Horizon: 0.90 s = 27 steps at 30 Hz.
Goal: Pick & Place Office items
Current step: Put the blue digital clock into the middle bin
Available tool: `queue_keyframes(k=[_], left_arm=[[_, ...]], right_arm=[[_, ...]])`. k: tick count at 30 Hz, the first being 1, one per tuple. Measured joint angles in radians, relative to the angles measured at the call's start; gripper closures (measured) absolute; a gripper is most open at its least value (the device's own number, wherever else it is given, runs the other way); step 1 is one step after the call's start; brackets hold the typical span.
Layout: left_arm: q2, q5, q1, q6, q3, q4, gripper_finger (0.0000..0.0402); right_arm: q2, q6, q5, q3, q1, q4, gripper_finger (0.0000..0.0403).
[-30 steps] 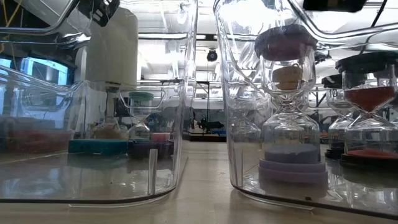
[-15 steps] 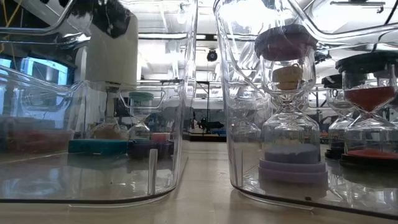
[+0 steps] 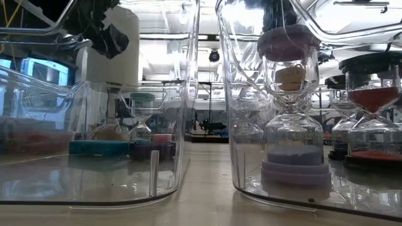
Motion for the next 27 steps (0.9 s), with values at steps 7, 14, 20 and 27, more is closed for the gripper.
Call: queue_keyframes(k=[7, 14, 20, 27], left_arm=[[0.0, 0.0, 0.047, 0.026, 0.0, 0.016, 0.0178], [0.001, -0.001, 0.063, 0.024, 0.0, 0.036, 0.0178], [0.024, -0.001, 0.063, 0.029, 0.0, 0.036, 0.0178], [0.077, -0.006, 0.063, 0.088, 0.0, 0.036, 0.0178]], right_arm=[[0.014, -0.175, -0.095, 0.0, -0.197, -0.108, 0.016], [0.055, -0.381, -0.226, 0.0, -0.358, -0.06, 0.016], [0.136, -0.526, -0.297, 0.0, -0.451, -0.053, 0.016], [0.238, -0.575, -0.302, -0.007, -0.498, -0.046, 0.016]])
